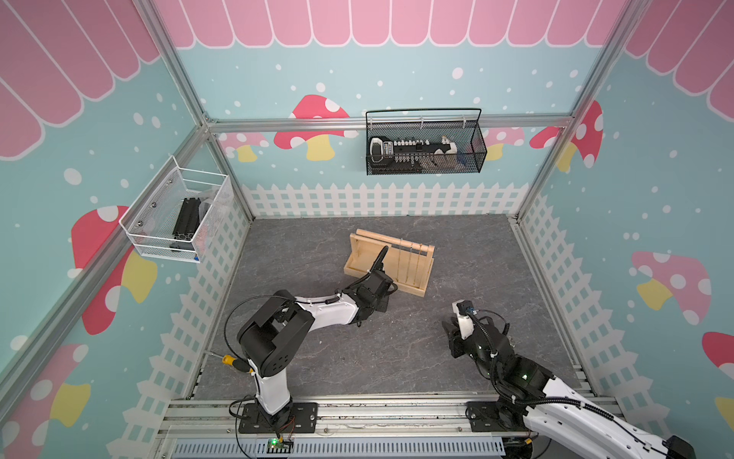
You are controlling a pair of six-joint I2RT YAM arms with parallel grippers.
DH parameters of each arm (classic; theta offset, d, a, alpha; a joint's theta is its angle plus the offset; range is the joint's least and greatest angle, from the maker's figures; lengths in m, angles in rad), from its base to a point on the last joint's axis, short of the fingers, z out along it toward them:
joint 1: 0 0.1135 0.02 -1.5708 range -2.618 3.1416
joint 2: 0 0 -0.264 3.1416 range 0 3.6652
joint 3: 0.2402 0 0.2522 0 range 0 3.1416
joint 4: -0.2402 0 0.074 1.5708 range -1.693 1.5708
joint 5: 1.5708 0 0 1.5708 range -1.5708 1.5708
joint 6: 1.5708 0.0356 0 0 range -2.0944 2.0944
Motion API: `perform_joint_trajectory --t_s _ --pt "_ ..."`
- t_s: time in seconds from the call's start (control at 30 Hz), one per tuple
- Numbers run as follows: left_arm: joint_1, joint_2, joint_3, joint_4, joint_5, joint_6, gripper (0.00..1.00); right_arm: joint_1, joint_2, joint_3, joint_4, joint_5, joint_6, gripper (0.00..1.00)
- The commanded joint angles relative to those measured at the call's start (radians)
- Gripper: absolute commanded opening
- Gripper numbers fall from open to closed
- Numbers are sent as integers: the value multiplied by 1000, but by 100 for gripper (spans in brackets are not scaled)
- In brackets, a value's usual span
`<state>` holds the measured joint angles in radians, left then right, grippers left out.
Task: Take the necklace off the jewelry display stand
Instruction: Place the necklace at the center of the board.
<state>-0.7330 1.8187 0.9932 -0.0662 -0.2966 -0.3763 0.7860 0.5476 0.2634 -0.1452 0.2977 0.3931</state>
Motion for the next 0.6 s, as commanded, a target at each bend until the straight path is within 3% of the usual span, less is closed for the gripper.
perform_joint_trajectory --t_s 0.0,0.27,0.4,0.57 --pt "7 2 13 -6 -17 -6 25 -4 -1 -7 20 5 -4 31" --pt "7 -55 5 -28 -37 -13 28 -4 -6 -9 19 4 -4 31" --pt "0 -174 -18 15 134 1 22 -4 -9 -9 18 4 -4 31" --pt "-5 -302 -29 139 297 27 29 -4 -15 -9 15 5 -4 31"
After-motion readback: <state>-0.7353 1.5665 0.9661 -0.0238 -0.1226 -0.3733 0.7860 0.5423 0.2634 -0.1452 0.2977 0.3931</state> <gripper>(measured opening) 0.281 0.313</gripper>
